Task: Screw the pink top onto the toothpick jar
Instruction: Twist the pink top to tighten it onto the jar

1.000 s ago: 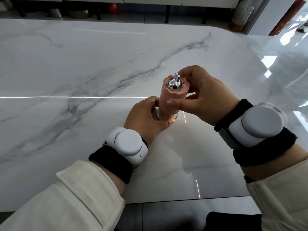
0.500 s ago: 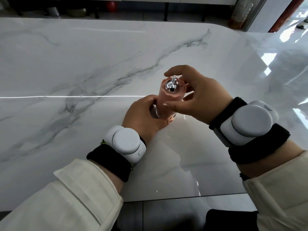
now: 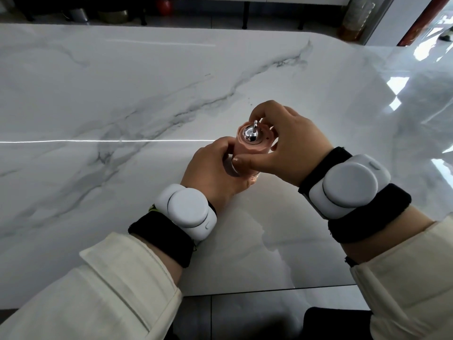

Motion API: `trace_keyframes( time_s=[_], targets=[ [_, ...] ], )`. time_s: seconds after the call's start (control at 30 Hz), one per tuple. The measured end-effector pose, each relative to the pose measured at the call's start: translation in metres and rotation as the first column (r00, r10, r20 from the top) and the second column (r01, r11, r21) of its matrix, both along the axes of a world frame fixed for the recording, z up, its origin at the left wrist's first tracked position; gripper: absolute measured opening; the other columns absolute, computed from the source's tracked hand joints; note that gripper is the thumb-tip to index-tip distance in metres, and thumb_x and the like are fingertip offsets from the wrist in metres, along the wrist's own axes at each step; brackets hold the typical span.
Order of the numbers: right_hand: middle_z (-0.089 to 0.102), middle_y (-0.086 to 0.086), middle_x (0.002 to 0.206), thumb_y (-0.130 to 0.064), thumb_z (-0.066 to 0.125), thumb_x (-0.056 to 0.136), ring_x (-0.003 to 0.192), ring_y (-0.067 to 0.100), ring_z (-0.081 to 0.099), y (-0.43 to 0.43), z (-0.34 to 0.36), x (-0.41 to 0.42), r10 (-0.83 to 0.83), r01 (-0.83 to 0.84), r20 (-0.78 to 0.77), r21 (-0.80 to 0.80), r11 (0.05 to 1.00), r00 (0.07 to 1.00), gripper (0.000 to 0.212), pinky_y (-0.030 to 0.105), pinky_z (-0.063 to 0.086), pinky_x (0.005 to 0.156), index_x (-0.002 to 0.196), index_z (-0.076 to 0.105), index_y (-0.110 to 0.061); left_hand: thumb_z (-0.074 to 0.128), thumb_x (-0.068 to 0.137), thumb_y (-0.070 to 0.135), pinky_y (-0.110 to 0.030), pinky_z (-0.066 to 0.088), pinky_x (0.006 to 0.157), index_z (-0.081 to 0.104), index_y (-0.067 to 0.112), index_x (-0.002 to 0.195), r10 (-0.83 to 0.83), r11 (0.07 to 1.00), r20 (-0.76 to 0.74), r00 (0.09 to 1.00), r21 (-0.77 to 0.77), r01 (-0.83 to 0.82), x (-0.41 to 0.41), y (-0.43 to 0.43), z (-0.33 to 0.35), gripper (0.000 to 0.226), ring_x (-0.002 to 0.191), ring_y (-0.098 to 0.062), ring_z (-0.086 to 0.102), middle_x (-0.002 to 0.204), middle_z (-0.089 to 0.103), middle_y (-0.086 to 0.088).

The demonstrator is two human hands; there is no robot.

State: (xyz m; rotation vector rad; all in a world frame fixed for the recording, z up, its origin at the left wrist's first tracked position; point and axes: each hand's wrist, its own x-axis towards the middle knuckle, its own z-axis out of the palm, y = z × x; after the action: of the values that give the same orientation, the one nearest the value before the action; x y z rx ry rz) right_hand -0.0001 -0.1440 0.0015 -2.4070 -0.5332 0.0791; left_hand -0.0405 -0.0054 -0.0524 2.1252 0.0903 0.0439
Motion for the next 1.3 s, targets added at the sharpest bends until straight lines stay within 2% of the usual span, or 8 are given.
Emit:
trace_keyframes(
  time_s=[0.23, 0.37, 0.47, 0.67, 0.87, 1.03, 1.17, 1.3],
  targets=[
    [0.054, -0.010, 0.114, -0.035, 0.081, 0.058, 0.098, 0.007, 0.056, -0.005, 0.009, 0.001, 0.085, -0.083, -0.069, 0.032, 0.996, 0.994, 0.070, 0.014, 0.045, 0.078, 0.120, 0.049, -0.034, 0.080, 0.060, 0.027, -0.024, 0.045, 0.083, 0.052, 0.029, 0.117, -0.008, 0.999, 0.012, 1.000, 0.042, 0.008, 0.000, 0.002, -0.003, 0.063, 0.099, -0.016, 0.060, 0.101, 0.066, 0.008],
    [0.057, -0.018, 0.118, -0.032, 0.072, 0.062, 0.103, -0.006, 0.054, -0.009, 0.016, 0.000, 0.144, -0.138, -0.070, 0.078, 0.987, 0.987, 0.063, 0.012, 0.047, 0.083, 0.121, 0.051, -0.038, 0.081, 0.060, 0.027, -0.021, 0.040, 0.085, 0.046, 0.028, 0.124, -0.013, 0.997, 0.018, 1.000, 0.072, 0.012, 0.001, 0.003, -0.006, 0.073, 0.106, -0.015, 0.056, 0.103, 0.066, 0.009],
    [0.063, -0.019, 0.112, -0.021, 0.071, 0.070, 0.106, -0.002, 0.058, -0.011, 0.015, 0.002, 0.154, -0.149, -0.053, 0.100, 0.984, 0.987, 0.051, 0.020, 0.049, 0.088, 0.116, 0.057, -0.035, 0.082, 0.059, 0.025, -0.026, 0.043, 0.090, 0.044, 0.028, 0.126, -0.004, 0.998, 0.020, 1.000, 0.061, 0.003, 0.001, 0.004, -0.007, 0.077, 0.107, -0.015, 0.056, 0.107, 0.066, 0.007],
    [0.065, -0.012, 0.105, -0.023, 0.076, 0.069, 0.097, -0.002, 0.057, -0.011, 0.010, 0.004, 0.126, -0.123, -0.020, 0.120, 0.985, 0.992, 0.042, 0.016, 0.049, 0.083, 0.107, 0.060, -0.029, 0.082, 0.057, 0.026, -0.035, 0.047, 0.093, 0.044, 0.029, 0.125, -0.001, 0.999, 0.033, 0.999, 0.053, -0.001, 0.002, 0.004, -0.008, 0.078, 0.107, -0.017, 0.059, 0.108, 0.068, 0.006],
    [0.065, -0.004, 0.107, -0.025, 0.082, 0.064, 0.093, 0.000, 0.057, -0.007, 0.004, 0.003, 0.076, -0.076, 0.005, 0.155, 0.985, 0.997, 0.050, 0.012, 0.048, 0.079, 0.107, 0.057, -0.027, 0.083, 0.059, 0.024, -0.024, 0.044, 0.087, 0.046, 0.025, 0.122, -0.002, 0.999, 0.024, 1.000, 0.046, 0.001, 0.002, 0.005, -0.007, 0.074, 0.103, -0.014, 0.059, 0.107, 0.068, 0.005],
    [0.065, -0.003, 0.106, -0.031, 0.083, 0.062, 0.097, 0.007, 0.059, -0.006, 0.001, 0.002, 0.042, -0.044, 0.013, 0.171, 0.984, 0.999, 0.053, 0.021, 0.050, 0.081, 0.107, 0.057, -0.027, 0.083, 0.060, 0.024, -0.021, 0.040, 0.083, 0.046, 0.025, 0.121, -0.004, 0.998, 0.015, 1.000, 0.056, 0.003, 0.001, 0.004, -0.006, 0.072, 0.101, -0.012, 0.058, 0.097, 0.063, 0.012],
    [0.063, -0.011, 0.103, -0.028, 0.085, 0.060, 0.099, 0.001, 0.059, -0.012, 0.003, 0.005, 0.095, -0.079, -0.083, 0.173, 0.982, 0.992, 0.066, 0.018, 0.051, 0.084, 0.117, 0.051, -0.034, 0.083, 0.058, 0.026, -0.028, 0.045, 0.089, 0.044, 0.027, 0.122, -0.014, 0.999, 0.007, 1.000, 0.047, 0.014, 0.001, 0.004, -0.006, 0.075, 0.105, -0.014, 0.059, 0.102, 0.066, 0.011],
    [0.065, -0.014, 0.111, -0.017, 0.082, 0.063, 0.107, 0.004, 0.062, -0.019, -0.002, 0.011, 0.178, -0.142, -0.198, 0.181, 0.973, 0.964, 0.066, 0.029, 0.052, 0.095, 0.117, 0.051, -0.041, 0.082, 0.059, 0.029, -0.030, 0.046, 0.092, 0.043, 0.030, 0.124, -0.002, 0.999, 0.009, 1.000, 0.037, 0.001, 0.000, 0.004, -0.007, 0.076, 0.107, -0.013, 0.059, 0.107, 0.068, 0.009]
  ],
)
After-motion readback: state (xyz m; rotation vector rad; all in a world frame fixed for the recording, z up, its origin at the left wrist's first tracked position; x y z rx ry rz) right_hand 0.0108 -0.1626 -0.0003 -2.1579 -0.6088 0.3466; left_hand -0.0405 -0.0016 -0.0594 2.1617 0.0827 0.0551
